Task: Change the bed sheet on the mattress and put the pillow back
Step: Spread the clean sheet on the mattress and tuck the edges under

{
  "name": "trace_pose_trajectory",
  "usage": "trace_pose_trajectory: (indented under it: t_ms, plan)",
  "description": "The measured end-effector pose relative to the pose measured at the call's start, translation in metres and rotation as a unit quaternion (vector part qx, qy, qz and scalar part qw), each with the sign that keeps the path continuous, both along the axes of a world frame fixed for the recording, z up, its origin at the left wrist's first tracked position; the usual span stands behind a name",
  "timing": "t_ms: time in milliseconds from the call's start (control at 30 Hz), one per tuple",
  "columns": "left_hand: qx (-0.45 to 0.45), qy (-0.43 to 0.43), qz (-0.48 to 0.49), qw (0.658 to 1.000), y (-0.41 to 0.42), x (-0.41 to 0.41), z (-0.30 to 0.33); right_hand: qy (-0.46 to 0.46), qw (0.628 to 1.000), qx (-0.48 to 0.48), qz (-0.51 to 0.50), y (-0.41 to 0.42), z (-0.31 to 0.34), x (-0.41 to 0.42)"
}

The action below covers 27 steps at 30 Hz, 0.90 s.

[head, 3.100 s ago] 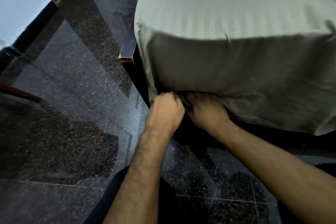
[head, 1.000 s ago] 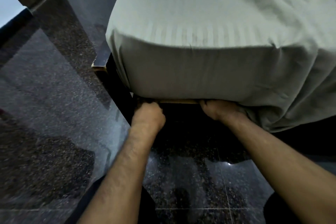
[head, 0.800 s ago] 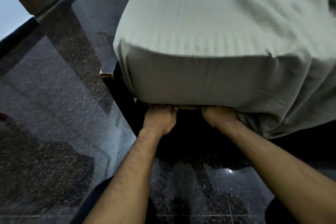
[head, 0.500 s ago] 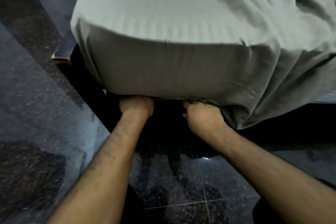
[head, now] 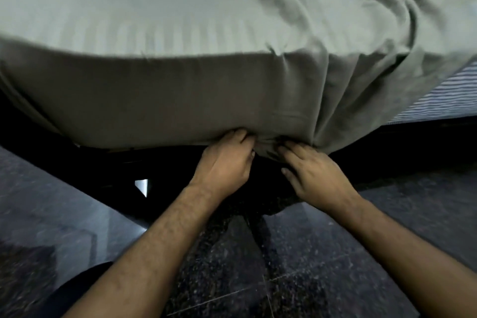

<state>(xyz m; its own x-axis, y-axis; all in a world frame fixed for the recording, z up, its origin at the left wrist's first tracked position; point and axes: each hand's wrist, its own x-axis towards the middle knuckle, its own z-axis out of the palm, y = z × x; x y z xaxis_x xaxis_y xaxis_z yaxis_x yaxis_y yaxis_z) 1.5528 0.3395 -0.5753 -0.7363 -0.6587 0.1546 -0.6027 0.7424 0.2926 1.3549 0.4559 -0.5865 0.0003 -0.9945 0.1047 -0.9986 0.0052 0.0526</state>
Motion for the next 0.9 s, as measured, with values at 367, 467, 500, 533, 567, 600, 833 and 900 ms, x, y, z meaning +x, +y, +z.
trace_pose_trajectory:
  t_ms: [367,467,500,533,567,600,833,900]
  plan:
    - [0.009,-0.005,0.106,0.994,0.013,0.008,0.003,-0.07,0.996,-0.051,0.016,-0.042,-0.001,0.031]
    - [0.018,-0.045,0.098,0.994,0.02,0.001,-0.006,-0.06,0.995,-0.079,-0.016,-0.041,-0.006,0.041]
    - [0.015,-0.051,0.09,0.995,0.018,0.0,-0.01,-0.059,0.995,-0.073,-0.02,-0.039,-0.009,0.045]
    - [0.013,-0.05,0.086,0.995,0.013,-0.001,-0.012,-0.06,0.996,-0.067,-0.02,-0.037,-0.012,0.047]
    - [0.02,-0.052,0.092,0.994,0.006,-0.001,-0.012,-0.061,0.996,-0.061,-0.019,-0.037,-0.014,0.047]
    - [0.03,-0.054,0.1,0.993,-0.001,-0.001,-0.012,-0.066,0.996,-0.055,-0.019,-0.038,-0.015,0.045]
    - [0.025,-0.078,0.038,0.996,-0.015,-0.002,-0.006,-0.047,0.994,-0.055,-0.078,-0.058,-0.011,0.016]
    - [0.029,-0.024,0.014,0.999,-0.013,-0.005,-0.004,-0.044,0.993,-0.062,-0.086,-0.059,-0.012,0.017]
